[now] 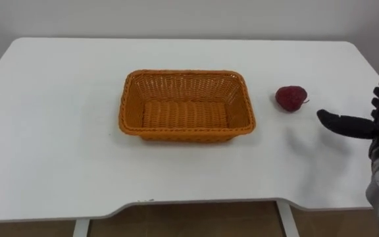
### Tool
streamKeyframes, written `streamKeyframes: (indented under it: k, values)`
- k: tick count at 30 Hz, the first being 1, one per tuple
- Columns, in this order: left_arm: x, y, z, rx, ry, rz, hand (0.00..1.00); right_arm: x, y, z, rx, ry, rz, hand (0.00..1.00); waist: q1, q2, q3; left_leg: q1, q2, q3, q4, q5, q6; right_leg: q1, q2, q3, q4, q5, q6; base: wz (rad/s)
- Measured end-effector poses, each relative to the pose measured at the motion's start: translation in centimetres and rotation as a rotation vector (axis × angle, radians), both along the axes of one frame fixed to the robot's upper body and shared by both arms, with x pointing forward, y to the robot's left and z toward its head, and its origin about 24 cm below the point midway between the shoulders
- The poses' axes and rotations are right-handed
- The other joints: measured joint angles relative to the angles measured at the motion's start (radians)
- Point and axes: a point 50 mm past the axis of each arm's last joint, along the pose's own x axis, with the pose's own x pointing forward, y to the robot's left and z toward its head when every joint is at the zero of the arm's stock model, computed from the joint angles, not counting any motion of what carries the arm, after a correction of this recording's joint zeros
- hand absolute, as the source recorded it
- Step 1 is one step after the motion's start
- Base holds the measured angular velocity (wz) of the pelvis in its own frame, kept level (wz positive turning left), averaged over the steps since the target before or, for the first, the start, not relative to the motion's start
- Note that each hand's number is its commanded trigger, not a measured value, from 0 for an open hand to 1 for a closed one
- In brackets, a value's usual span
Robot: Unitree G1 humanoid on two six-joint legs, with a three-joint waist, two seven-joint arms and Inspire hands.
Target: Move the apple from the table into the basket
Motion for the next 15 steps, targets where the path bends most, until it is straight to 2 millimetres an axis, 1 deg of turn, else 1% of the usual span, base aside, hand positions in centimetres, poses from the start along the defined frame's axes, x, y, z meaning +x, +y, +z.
streamKeyframes:
  k: [5, 9, 15]
  values:
    - [0.0, 0.2, 0.1, 0.006, -0.002, -0.003, 0.0, 0.5, 0.4, 0.2, 0.01, -0.002, 0.054, 0.0, 0.001, -0.007, 0.0001, 0.001, 0.0, 0.0, 0.0, 0.0, 0.0, 0.003, 0.0, -0.001, -0.002, 0.0, 0.0, 0.0]
    - [-0.1, 0.2, 0.1, 0.006, 0.002, -0.002, 0.0, 0.4, 0.1, -0.7, 0.026, 0.042, 0.065, 0.0, 0.002, -0.007, 0.001, 0.002, 0.0, 0.0, 0.0, 0.0, 0.0, 0.009, -0.001, -0.001, -0.002, 0.0, 0.0, 0.0]
    - [-0.5, 0.3, 0.1, 0.0, 0.016, 0.0, 0.0, 0.1, -0.2, -1.6, 0.041, 0.088, 0.077, 0.0, 0.001, -0.005, 0.0016, 0.0, 0.0, -0.013, 0.009, 0.0, 0.0, 0.013, -0.002, -0.023, -0.001, 0.0, 0.0, 0.06]
